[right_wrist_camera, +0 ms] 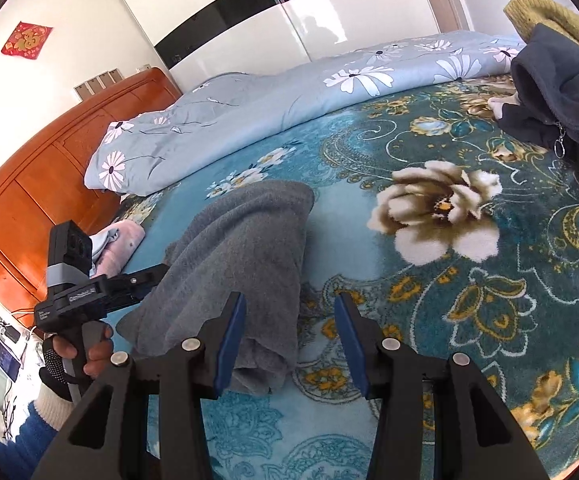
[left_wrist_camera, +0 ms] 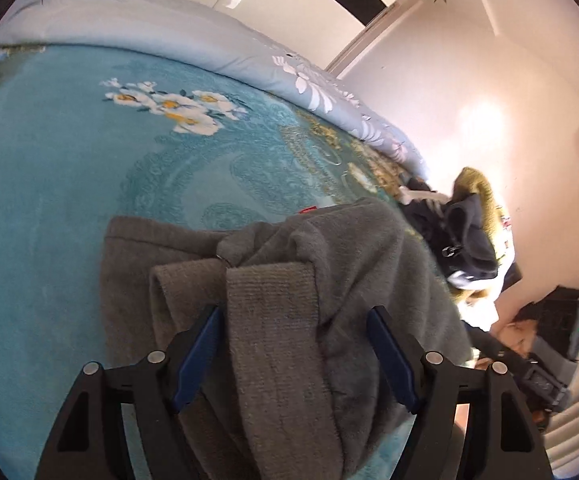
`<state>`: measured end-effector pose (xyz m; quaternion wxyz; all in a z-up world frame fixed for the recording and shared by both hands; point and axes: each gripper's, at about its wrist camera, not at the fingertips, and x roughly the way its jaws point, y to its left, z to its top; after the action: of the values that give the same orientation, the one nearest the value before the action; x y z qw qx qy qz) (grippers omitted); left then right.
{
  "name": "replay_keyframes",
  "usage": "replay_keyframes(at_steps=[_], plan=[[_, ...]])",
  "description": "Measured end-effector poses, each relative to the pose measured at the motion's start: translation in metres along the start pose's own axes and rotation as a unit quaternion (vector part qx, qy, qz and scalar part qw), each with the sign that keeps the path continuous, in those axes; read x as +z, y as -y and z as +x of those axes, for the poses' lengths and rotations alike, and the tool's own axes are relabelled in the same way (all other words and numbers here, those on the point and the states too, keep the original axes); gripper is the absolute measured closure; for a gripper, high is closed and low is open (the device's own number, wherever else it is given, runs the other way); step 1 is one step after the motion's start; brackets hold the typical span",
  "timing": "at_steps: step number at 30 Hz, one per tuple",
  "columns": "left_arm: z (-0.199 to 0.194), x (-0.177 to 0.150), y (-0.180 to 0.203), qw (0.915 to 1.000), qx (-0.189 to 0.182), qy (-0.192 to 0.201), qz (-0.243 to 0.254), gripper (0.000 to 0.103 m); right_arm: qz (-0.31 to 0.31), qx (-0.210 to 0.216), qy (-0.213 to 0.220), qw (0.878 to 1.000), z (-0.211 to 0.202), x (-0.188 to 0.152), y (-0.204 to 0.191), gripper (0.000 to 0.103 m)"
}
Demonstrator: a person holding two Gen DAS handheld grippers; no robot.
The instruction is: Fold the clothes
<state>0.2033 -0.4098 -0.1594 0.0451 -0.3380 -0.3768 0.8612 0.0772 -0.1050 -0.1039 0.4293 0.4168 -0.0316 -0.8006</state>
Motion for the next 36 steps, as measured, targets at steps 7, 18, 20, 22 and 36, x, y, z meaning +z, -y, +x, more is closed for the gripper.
replay_keyframes(at_steps=[7, 18, 20, 22, 36], plan=[[-0.009, -0.011, -0.027, 0.9889, -0.095, 0.021, -0.112, 0.076, 0.02, 0.0, -0.004, 1.0, 0.0, 0.0, 0.009, 0.055], [-0.053, 0.002, -0.011, 0.9881, -0.049, 0.102, -0.104, 0.097, 0.03, 0.001, -0.013, 0.999, 0.001, 0.0, 0.012, 0.055], [-0.066, 0.001, -0.015, 0.9886, -0.021, 0.112, -0.098, 0.097, 0.03, 0.003, -0.012, 0.999, 0.0, 0.0, 0.012, 0.055], [-0.064, -0.006, -0.032, 0.9893, 0.015, 0.097, -0.108, 0.097, 0.03, 0.006, -0.014, 0.999, 0.002, -0.001, 0.012, 0.055], [-0.099, -0.009, 0.006, 0.9786, 0.147, 0.142, -0.027, 0.059, -0.101, 0.065, -0.038, 0.992, 0.032, 0.051, -0.072, 0.055]])
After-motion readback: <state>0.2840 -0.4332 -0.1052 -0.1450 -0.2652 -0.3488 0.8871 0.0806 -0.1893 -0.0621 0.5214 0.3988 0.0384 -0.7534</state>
